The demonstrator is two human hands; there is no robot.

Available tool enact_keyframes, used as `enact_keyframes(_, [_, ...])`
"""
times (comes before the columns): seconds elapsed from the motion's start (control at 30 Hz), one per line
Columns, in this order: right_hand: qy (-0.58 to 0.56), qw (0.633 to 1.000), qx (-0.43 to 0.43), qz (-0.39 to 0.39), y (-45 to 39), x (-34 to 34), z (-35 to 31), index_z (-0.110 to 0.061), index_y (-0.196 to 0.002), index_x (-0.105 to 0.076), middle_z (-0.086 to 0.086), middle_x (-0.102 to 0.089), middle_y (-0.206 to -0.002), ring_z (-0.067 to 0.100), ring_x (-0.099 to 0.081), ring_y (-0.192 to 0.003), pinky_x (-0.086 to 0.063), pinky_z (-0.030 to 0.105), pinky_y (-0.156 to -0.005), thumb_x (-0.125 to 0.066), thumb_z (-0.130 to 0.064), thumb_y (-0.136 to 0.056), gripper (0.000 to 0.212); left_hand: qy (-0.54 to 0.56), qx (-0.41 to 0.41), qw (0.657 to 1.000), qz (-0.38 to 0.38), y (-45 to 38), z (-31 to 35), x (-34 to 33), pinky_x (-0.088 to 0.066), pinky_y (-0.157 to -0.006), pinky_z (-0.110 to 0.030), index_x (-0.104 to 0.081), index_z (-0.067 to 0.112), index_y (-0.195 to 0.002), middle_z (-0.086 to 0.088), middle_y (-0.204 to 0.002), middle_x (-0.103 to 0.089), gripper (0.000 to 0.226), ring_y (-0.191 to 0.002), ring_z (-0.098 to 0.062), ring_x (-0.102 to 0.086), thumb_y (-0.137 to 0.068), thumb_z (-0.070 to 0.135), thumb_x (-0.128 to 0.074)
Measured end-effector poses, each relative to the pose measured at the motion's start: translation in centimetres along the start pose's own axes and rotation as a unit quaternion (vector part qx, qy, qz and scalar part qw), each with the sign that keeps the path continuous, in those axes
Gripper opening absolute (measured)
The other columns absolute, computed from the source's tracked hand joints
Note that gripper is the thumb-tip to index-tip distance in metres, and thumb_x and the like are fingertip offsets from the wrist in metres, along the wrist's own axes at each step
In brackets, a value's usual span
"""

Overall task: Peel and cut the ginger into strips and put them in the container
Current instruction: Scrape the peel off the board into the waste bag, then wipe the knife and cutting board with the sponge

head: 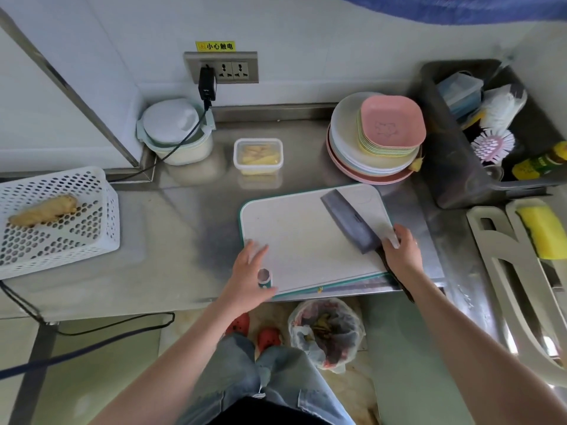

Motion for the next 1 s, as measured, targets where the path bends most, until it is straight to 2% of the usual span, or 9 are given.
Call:
enact_keyframes(0.1, [-0.066,0.998,-0.015,-0.004,0.7,-0.2,0.5,-0.02,-0.149,-0.027,0.007,-0.044,-0.146,0.033,-0.045,-0.129,-0.04,0.042,-0.102,-0.058,-0.024,-0.093,0.063,0.262,0.138,0.951,0.09,-0.8,-1.6,1.0,-0.009,-0.117,-0.033,-0.019,0.027,-0.149,0.003,-0.159,-0.003,0.086,-0.146,-0.01,-0.001,-0.08,0.021,-0.07])
enact_keyframes(0.2, [-0.072,0.997,-0.029,-0.014,0.6,0.0,0.2,-0.021,-0.145,-0.032,0.009,-0.051,-0.139,0.034,-0.05,-0.122,-0.043,0.041,-0.099,-0.062,-0.023,-0.09,0.063,0.28,0.142,0.946,0.079,-1.0,-1.1,1.3,-0.019,-0.113,-0.023,-0.017,0.026,-0.15,0.002,-0.159,-0.007,0.085,-0.146,-0.012,-0.009,-0.082,0.017,-0.067])
enact_keyframes(0.3, [-0.074,0.996,-0.035,-0.039,1.4,-0.6,-0.3,-0.019,-0.147,-0.029,0.007,-0.05,-0.141,0.033,-0.049,-0.125,-0.041,0.041,-0.102,-0.066,-0.022,-0.088,0.069,0.285,0.166,0.941,0.077,-1.3,-2.3,1.5,-0.033,-0.074,0.005,-0.019,0.021,-0.151,0.004,-0.158,-0.002,0.075,-0.142,-0.012,-0.018,-0.088,0.014,-0.06])
enact_keyframes(0.4, [-0.091,0.993,-0.004,-0.073,3.2,-2.8,-2.4,-0.02,-0.148,-0.028,0.005,-0.049,-0.143,0.03,-0.05,-0.125,-0.041,0.034,-0.097,-0.068,-0.015,-0.087,0.073,0.27,0.191,0.936,0.121,-1.5,-5.0,4.1,-0.044,-0.099,-0.025,-0.026,0.024,-0.148,0.002,-0.159,-0.005,0.081,-0.142,-0.019,-0.025,-0.077,0.03,-0.066])
enact_keyframes(0.43, [-0.094,0.992,0.007,-0.083,3.8,-3.7,-3.3,-0.021,-0.147,-0.029,0.004,-0.049,-0.142,0.029,-0.051,-0.124,-0.041,0.03,-0.092,-0.067,-0.014,-0.086,0.072,0.27,0.203,0.932,0.13,-1.4,-6.3,5.1,-0.049,-0.093,-0.029,-0.028,0.023,-0.147,-0.001,-0.159,-0.011,0.082,-0.138,-0.021,-0.032,-0.076,0.03,-0.068])
enact_keyframes(0.5, [-0.082,0.993,0.018,-0.087,4.7,-5.4,-4.9,-0.02,-0.146,-0.032,0.005,-0.051,-0.139,0.029,-0.052,-0.121,-0.039,0.025,-0.085,-0.065,-0.013,-0.086,0.069,0.251,0.219,0.933,0.135,-1.4,-8.4,6.8,-0.048,-0.085,-0.018,-0.027,0.015,-0.148,-0.004,-0.156,-0.022,0.076,-0.13,-0.019,-0.04,-0.083,0.016,-0.067])
enact_keyframes(0.67, [-0.095,0.995,-0.007,-0.033,6.0,-7.3,-6.6,-0.016,-0.138,-0.04,0.014,-0.055,-0.128,0.033,-0.049,-0.117,-0.044,0.037,-0.09,-0.062,-0.01,-0.087,0.056,0.23,0.197,0.948,0.095,-2.4,-9.7,8.0,-0.017,-0.118,-0.035,-0.023,0.012,-0.149,-0.004,-0.158,-0.012,0.078,-0.144,-0.015,-0.017,-0.084,0.012,-0.066])
enact_keyframes(0.83, [-0.092,0.995,-0.025,-0.011,6.6,-7.8,-7.3,-0.013,-0.129,-0.046,0.014,-0.053,-0.122,0.031,-0.045,-0.118,-0.041,0.035,-0.09,-0.063,-0.013,-0.087,0.045,0.214,0.194,0.953,0.09,-2.9,-9.5,8.7,-0.021,-0.116,-0.044,-0.025,0.015,-0.149,-0.004,-0.158,-0.011,0.083,-0.144,-0.024,-0.02,-0.079,0.022,-0.069])
enact_keyframes(1.0, [-0.149,0.986,-0.045,-0.064,5.0,-5.6,-6.9,-0.009,-0.121,-0.052,0.008,-0.061,-0.116,0.027,-0.058,-0.106,-0.045,0.033,-0.081,-0.071,-0.031,-0.085,0.046,0.051,0.141,0.985,0.091,-3.8,-6.7,10.0,-0.022,-0.112,-0.028,-0.035,0.009,-0.144,-0.011,-0.157,-0.013,0.065,-0.144,-0.021,-0.019,-0.086,0.016,-0.061])
Point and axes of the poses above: each hand's wrist, its own y-axis away from the middle knuckle, its own x-axis out of the back of the hand, z = x × y, the point moved 6 cm from there along -y, towards the middle knuckle
